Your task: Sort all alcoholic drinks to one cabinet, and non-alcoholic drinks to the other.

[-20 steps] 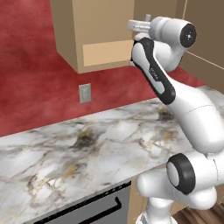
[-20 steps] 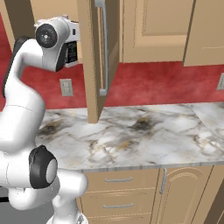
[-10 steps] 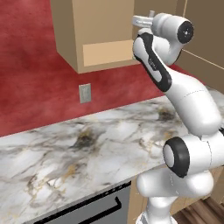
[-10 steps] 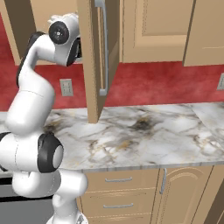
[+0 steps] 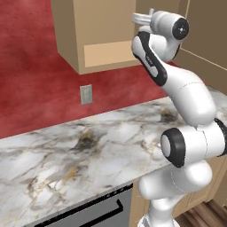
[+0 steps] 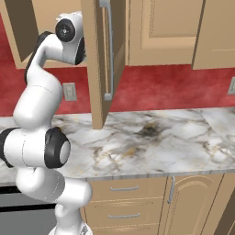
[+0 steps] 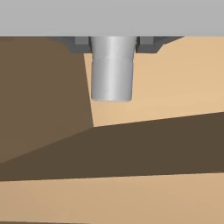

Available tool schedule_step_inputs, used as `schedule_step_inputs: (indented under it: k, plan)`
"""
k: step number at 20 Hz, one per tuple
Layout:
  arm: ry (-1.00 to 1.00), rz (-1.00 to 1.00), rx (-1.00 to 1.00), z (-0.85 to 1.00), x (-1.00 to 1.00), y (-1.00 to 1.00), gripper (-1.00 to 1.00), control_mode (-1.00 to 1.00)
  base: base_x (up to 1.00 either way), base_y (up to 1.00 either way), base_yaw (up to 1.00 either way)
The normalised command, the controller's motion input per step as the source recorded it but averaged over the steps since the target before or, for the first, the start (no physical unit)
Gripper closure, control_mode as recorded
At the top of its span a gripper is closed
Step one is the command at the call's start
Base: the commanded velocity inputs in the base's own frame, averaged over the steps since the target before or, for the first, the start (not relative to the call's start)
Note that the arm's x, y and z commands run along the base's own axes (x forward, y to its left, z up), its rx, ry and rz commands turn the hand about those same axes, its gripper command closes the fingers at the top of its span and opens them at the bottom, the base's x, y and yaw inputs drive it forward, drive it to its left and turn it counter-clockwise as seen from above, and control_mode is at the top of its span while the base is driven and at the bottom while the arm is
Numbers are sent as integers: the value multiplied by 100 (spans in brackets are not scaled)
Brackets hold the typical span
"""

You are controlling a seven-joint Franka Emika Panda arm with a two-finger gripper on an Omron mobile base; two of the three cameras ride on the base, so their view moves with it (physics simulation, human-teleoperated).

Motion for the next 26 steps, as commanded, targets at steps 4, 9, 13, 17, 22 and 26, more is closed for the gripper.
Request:
schedule_step_inputs:
  k: [4, 9, 13, 17, 22, 26]
  plan:
    - [0, -2, 0, 0, 17, 0, 100, -100, 0, 0, 0]
    - [0, -1, 0, 9, 14, 0, 100, -100, 0, 0, 0]
    - [0, 0, 0, 21, 14, 0, 100, -100, 0, 0, 0]
    - [0, 0, 0, 16, 21, 0, 100, -100, 0, 0, 0]
    - [0, 0, 0, 0, 40, 0, 100, -100, 0, 0, 0]
    - [-2, 0, 0, -10, 27, 0, 100, -100, 0, 0, 0]
